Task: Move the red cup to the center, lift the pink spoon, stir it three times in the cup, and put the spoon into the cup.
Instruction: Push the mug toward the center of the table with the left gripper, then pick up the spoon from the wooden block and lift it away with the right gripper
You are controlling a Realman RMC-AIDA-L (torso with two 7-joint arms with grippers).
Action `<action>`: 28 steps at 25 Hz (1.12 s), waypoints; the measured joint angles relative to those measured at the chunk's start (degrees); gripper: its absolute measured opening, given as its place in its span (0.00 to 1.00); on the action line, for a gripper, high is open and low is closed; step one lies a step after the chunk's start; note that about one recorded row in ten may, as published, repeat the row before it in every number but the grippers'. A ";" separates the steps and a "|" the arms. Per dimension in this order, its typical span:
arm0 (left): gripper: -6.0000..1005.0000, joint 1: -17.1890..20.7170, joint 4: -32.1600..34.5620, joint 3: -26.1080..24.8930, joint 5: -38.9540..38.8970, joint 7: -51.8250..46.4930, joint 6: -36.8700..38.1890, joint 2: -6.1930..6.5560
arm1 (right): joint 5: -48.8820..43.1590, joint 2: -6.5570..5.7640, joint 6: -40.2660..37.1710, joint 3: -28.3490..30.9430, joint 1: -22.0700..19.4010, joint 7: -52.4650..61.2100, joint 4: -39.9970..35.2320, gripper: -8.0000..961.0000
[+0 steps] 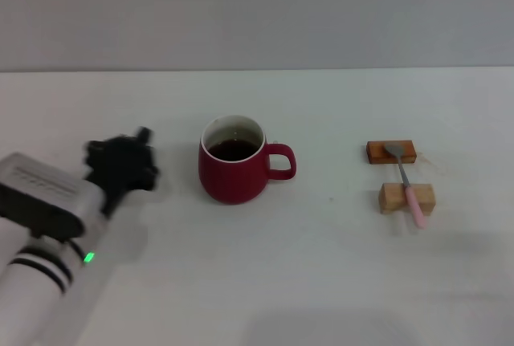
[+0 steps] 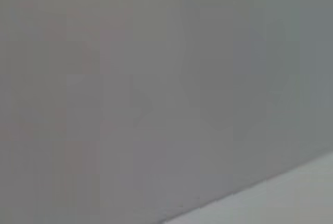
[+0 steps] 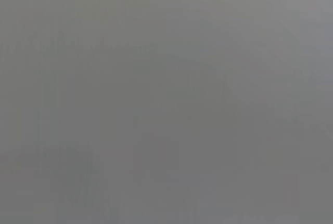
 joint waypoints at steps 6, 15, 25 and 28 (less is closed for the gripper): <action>0.11 3.83 2.09 -8.66 -0.02 -7.70 4.80 0.39 | -0.07 0.10 -0.67 -0.10 -0.06 -0.03 0.08 0.87; 0.12 6.65 4.87 -10.68 0.05 -12.09 11.82 0.21 | -0.10 0.09 -0.35 -6.15 0.31 -1.85 0.75 0.87; 0.48 7.06 5.25 -10.33 0.19 -8.76 12.61 0.08 | 0.06 0.31 0.96 -10.09 -1.18 -4.69 4.20 0.87; 0.58 7.05 5.23 -10.19 0.33 -8.65 12.51 0.07 | 0.15 0.31 1.85 -12.00 -1.55 -4.70 4.71 0.87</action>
